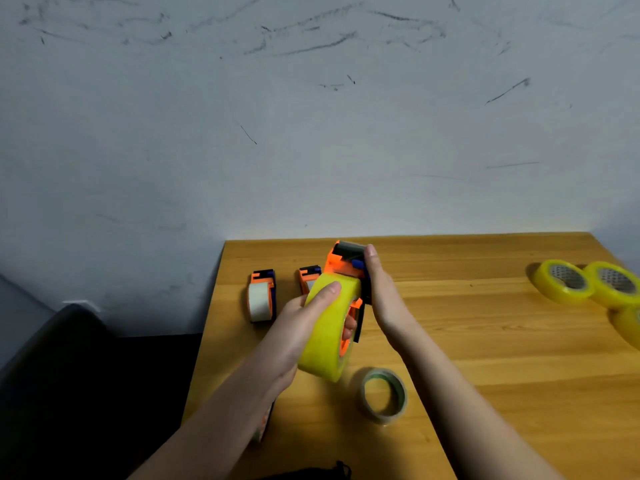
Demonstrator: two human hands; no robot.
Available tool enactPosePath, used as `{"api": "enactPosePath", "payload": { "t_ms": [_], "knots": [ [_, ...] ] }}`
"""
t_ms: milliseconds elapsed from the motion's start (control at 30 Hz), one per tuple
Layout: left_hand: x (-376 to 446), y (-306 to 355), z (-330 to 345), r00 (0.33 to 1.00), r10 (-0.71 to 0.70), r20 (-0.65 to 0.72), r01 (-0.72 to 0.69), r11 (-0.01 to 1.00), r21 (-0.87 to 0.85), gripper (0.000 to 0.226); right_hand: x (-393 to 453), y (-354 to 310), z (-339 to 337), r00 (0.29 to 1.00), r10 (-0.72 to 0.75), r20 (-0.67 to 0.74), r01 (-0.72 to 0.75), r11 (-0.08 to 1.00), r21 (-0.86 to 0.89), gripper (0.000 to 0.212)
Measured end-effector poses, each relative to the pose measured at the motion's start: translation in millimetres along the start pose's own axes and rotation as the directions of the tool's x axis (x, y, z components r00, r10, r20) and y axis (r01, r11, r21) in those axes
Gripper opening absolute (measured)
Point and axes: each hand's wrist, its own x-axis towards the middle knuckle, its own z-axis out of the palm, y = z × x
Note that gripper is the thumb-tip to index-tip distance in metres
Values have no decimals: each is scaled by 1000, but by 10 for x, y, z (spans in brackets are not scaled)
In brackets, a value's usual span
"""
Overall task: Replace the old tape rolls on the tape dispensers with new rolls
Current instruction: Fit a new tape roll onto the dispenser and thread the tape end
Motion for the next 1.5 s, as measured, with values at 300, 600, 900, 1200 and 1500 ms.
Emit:
{"api": "enactPosePath", "payload": {
  "t_ms": [300,600,900,1200,1500],
  "knots": [
    [190,-151,-32,997,-58,-60,54,997,-60,40,-167,220,-30,976,39,-216,-18,995,100,27],
    [343,-307,-118,983,-168,-79,156,978,-135,37,-518,403,76,953,124,278,-70,978,-195,23],
    [263,-429,-190,984,-169,51,153,960,232,41,-666,664,74,980,162,112,-159,987,-35,30],
    [56,-996,-220,982,-163,-93,178,966,189,9,-773,1074,7,941,313,130,-311,950,-34,22],
    [23,-1356,-211,966,-173,-191,214,953,216,24,-767,1401,5,902,384,198,-370,923,-107,22]
  ]
}}
